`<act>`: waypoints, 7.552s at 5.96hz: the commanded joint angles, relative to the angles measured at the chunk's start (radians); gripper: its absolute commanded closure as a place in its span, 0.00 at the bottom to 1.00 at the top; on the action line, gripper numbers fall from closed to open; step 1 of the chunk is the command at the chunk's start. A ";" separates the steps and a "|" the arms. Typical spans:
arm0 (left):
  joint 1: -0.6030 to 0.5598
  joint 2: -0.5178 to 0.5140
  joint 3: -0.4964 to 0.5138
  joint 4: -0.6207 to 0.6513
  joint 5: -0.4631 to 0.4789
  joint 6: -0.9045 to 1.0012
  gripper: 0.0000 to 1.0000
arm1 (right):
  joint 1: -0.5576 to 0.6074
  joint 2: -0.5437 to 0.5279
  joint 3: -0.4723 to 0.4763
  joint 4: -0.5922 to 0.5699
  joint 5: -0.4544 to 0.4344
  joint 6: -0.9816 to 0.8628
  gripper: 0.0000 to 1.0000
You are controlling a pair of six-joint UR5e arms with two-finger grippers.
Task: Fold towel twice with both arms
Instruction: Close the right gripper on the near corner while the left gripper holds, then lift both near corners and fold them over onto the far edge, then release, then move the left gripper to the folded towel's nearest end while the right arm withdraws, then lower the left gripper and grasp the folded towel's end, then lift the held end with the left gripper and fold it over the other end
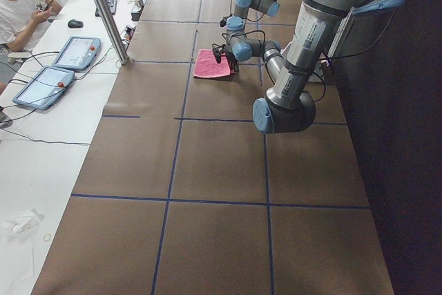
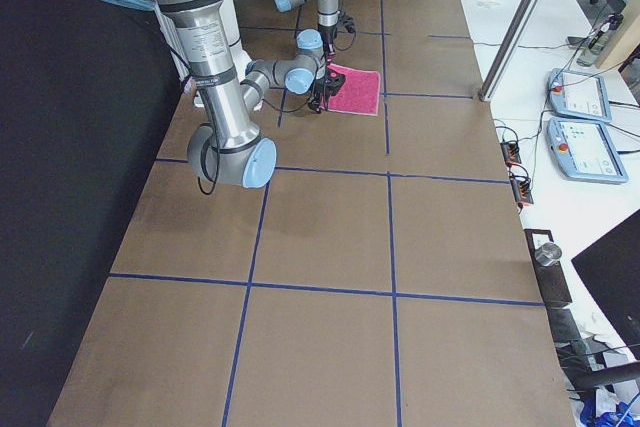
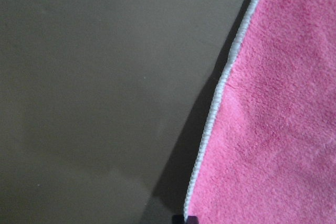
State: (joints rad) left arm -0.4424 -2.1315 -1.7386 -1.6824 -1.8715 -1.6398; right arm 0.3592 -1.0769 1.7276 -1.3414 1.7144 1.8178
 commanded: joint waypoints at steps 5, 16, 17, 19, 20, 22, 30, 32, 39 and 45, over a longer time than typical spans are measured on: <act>0.001 -0.004 -0.012 0.001 0.000 0.000 0.97 | 0.004 0.003 0.017 0.013 0.005 -0.005 1.00; -0.232 -0.220 0.427 -0.284 0.000 0.015 0.01 | 0.317 0.281 -0.482 0.221 0.071 -0.069 0.13; -0.248 -0.220 0.430 -0.287 0.000 0.038 0.00 | 0.351 0.284 -0.534 0.255 0.102 -0.139 0.00; -0.272 -0.219 0.430 -0.287 -0.043 0.043 0.00 | 0.414 0.282 -0.536 0.254 0.195 -0.175 0.00; -0.274 -0.217 0.429 -0.293 -0.058 0.051 0.00 | 0.444 0.281 -0.525 0.249 0.255 -0.217 0.00; -0.210 -0.203 0.366 -0.283 -0.118 -0.118 0.00 | 0.548 0.223 -0.443 0.204 0.404 -0.277 0.00; -0.084 -0.189 0.323 -0.109 -0.003 -0.285 0.18 | 0.629 0.103 -0.238 -0.082 0.422 -0.611 0.00; -0.122 -0.188 0.323 -0.109 -0.005 -0.275 0.21 | 0.629 0.097 -0.237 -0.082 0.421 -0.611 0.00; -0.131 -0.191 0.306 -0.109 -0.014 -0.273 0.98 | 0.636 0.089 -0.229 -0.082 0.422 -0.612 0.00; -0.116 -0.590 0.665 -0.104 -0.005 -0.211 1.00 | 0.705 -0.124 -0.123 -0.071 0.441 -0.878 0.00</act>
State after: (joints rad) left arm -0.5590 -2.6843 -1.1227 -1.7696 -1.8785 -1.8876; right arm 1.0422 -1.1665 1.6029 -1.4157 2.1546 1.0025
